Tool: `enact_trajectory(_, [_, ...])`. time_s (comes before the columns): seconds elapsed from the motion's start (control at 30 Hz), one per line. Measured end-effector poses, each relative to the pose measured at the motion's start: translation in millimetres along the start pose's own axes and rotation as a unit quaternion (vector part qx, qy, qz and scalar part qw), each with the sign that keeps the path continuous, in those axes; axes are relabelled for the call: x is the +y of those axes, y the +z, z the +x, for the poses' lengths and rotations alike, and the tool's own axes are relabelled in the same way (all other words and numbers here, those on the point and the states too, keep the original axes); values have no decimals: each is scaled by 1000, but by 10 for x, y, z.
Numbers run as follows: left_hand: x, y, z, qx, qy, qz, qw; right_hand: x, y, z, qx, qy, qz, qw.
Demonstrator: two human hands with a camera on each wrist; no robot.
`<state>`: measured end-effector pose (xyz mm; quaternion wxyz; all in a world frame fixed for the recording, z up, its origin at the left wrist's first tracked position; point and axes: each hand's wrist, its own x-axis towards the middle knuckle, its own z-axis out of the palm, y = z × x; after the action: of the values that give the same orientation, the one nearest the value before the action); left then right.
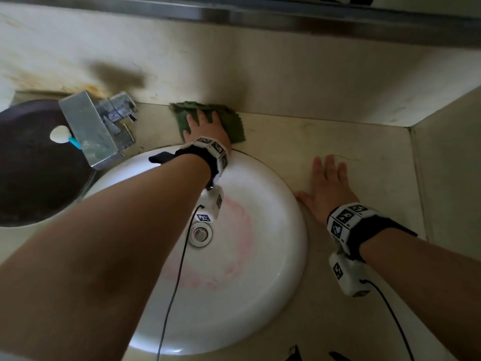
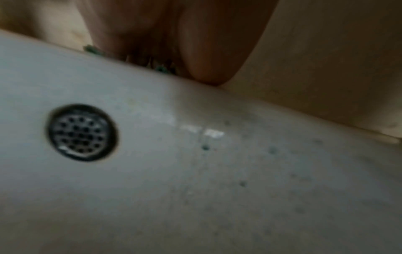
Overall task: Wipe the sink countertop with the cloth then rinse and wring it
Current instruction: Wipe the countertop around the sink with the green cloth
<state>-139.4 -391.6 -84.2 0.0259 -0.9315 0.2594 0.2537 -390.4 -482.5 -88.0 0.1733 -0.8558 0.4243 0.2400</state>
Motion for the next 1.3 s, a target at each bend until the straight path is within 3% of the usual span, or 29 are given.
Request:
enact_trajectory(0.3, [775, 152, -283, -53, 156, 27, 986, 8, 7, 15, -2, 0, -22, 1000])
enact_trajectory(0.47, [794, 267, -447, -75, 246, 91, 962, 2, 17, 16, 0, -1, -30, 1000])
enact_trajectory(0.7, [148, 82, -340, -84, 284, 193, 936, 2, -28, -27, -10, -13, -31, 999])
enact_trajectory(0.77, [42, 90, -379, -82, 242, 159, 954, -9, -44, -35, -10, -13, -36, 999])
enact_trajectory(0.83, [112, 110, -473, -63, 232, 144, 960, -15, -48, -30, -13, -14, -38, 999])
enact_trajectory(0.97, [583, 370, -788, -51, 297, 166, 939, -13, -52, -35, -8, -24, -43, 999])
enact_trajectory(1.07, [860, 564, -941, -51, 302, 173, 936, 27, -72, -46, -20, -27, -32, 999])
enact_trajectory(1.2, [880, 565, -806, -33, 320, 177, 930, 50, -23, -42, -5, -27, -32, 999])
enact_trajectory(1.3, [758, 450, -591, -36, 275, 150, 949, 35, -1, -31, 3, -21, -30, 999])
